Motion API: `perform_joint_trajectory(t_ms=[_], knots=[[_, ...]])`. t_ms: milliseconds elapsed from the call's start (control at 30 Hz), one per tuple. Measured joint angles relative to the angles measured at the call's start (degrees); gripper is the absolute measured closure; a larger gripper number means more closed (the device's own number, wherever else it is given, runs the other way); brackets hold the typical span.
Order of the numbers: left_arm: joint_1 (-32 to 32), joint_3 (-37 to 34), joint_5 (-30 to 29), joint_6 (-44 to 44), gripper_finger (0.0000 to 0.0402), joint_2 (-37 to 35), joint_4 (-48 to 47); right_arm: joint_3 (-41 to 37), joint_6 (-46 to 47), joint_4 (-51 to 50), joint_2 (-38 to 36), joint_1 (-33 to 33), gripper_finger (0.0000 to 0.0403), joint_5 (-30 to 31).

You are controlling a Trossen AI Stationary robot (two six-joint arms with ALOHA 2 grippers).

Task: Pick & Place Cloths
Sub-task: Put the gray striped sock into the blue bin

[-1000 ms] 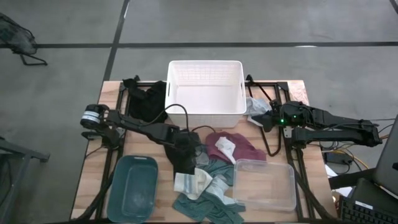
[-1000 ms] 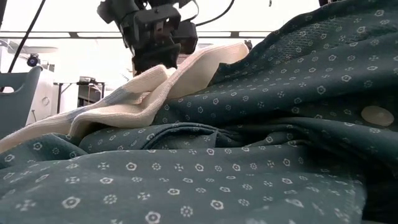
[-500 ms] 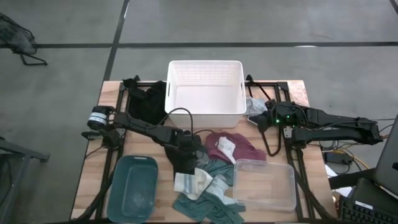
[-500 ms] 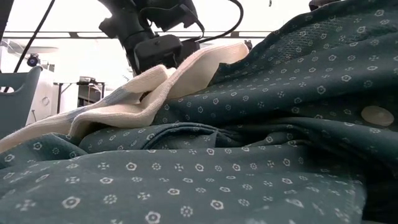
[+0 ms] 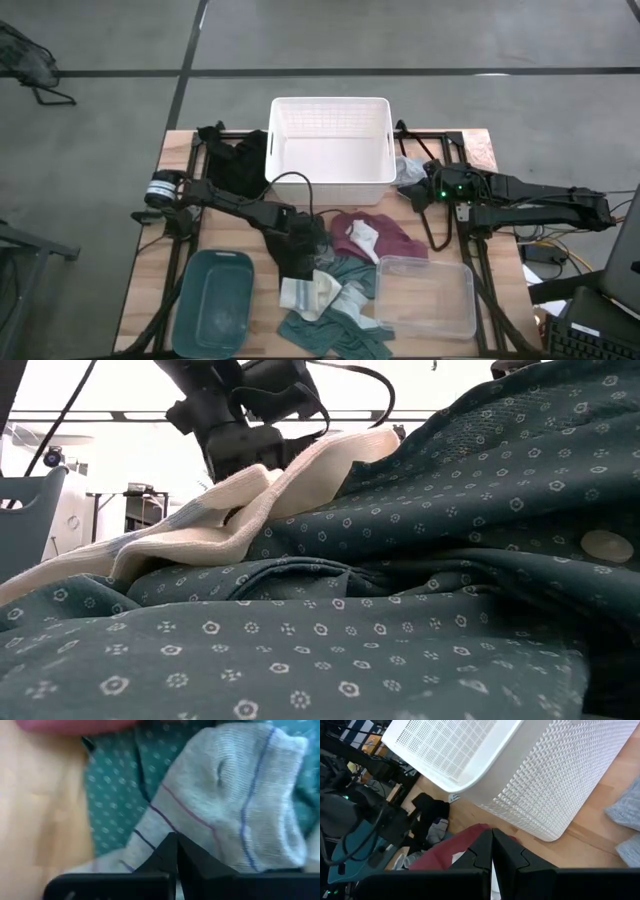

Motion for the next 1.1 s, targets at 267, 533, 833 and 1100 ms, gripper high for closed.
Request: perform_joint_trajectory(t_ms=[267,533,833,1100], knots=[[0.13,1.98,1.98,-6.06,0.0398,-9.09,0.28,0.0,0.24,0.02,0.54,0.01,0.0394,0.0],[-0.96,1.97,1.46,-9.02,0.034,-10.78,0.48,0.0,-1.11,-0.12,1.72,0.01,0.0394,0.09],[-3.1,1.9,0.85,-10.2,0.0222,-5.42,0.97,0.0,-1.25,-0.13,4.13,0.01,0.0394,0.04],[-3.19,1.88,-0.09,-7.07,0.0198,-0.3,1.52,0.0,-1.27,-0.01,4.54,0.01,0.0394,-0.02]])
